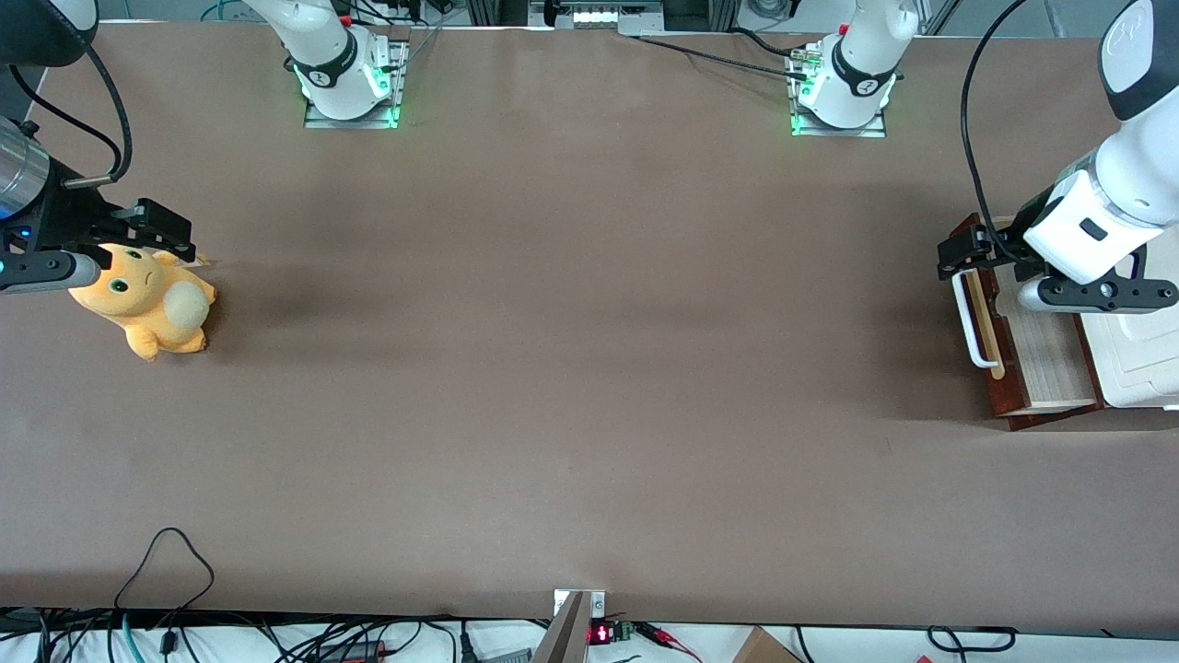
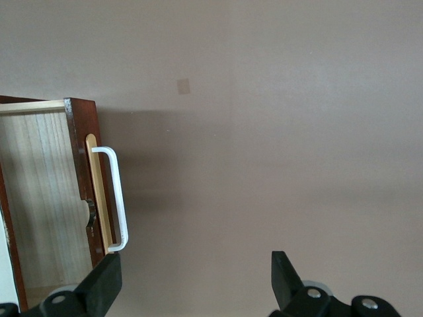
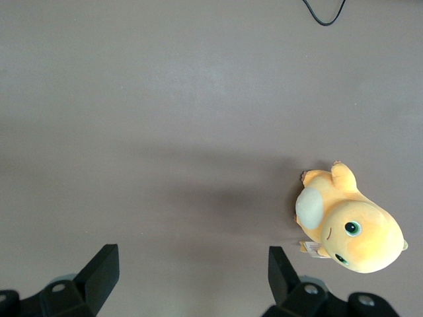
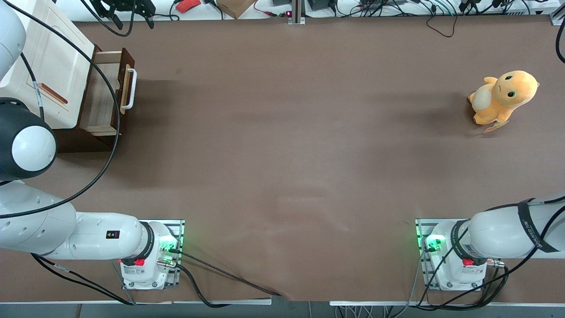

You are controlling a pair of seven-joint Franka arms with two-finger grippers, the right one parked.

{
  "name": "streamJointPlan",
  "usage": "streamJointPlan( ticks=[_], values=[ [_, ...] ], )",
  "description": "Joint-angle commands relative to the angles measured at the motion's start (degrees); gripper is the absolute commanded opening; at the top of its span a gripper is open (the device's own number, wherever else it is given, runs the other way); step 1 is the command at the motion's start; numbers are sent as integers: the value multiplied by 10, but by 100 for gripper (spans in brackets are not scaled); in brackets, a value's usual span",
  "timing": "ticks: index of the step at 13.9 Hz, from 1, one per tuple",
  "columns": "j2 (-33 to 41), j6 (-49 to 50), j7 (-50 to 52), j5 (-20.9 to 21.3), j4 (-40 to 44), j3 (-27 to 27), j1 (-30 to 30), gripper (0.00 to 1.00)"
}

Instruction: Open lower drawer with left arm only

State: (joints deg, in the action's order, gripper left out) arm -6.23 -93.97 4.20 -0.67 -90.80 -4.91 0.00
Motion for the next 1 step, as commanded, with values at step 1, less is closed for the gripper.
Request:
streamJointPlan(
  ticks=[1],
  values=[
    [5,-6,-22,-7,-6,3,2,100]
  ],
)
